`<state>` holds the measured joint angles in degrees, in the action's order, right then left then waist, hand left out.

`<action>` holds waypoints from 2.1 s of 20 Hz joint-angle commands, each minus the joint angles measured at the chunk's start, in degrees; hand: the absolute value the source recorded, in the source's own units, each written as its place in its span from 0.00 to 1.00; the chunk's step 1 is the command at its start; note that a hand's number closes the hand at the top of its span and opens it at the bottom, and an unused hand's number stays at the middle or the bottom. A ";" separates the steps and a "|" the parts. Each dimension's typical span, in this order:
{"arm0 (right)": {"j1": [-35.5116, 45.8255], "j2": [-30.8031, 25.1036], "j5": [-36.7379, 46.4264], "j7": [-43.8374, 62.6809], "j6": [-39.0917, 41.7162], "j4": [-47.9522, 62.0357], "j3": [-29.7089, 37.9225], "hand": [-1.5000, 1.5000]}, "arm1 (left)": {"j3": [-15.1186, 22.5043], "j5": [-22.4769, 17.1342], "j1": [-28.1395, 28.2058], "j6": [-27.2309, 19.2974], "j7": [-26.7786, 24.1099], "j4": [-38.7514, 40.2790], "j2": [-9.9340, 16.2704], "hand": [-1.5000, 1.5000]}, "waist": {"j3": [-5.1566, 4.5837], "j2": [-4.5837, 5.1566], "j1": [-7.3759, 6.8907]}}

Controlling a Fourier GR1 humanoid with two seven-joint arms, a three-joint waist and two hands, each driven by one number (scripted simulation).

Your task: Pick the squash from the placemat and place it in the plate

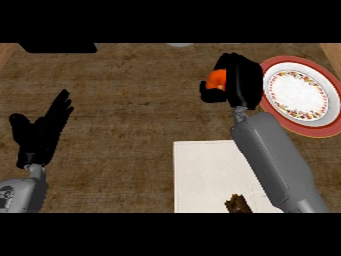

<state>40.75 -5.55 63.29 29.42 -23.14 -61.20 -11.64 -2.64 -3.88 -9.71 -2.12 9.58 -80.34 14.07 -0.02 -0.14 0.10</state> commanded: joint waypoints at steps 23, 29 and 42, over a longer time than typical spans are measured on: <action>-3.60 -20.76 -15.78 -21.25 1.81 21.69 22.62 1.00 | -0.34 1.82 2.17 1.82 -2.95 -0.43 -1.81 0.50 | 0.06 0.59 -0.95; -1.34 -24.53 -26.50 -34.81 10.05 32.44 30.56 0.00 | 0.38 2.51 -0.83 0.83 1.43 -1.38 -2.25 0.50 | 0.17 0.72 -1.30; 2.67 -20.47 -41.17 -57.72 10.11 25.21 39.35 0.00 | -2.98 0.85 -2.05 2.29 1.05 0.26 -0.45 0.50 | 0.07 0.16 -0.01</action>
<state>43.10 -26.56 27.67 -23.54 -16.29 -33.48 24.65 -4.47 -2.53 -9.85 0.04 9.79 -80.85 12.91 0.07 0.11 -0.40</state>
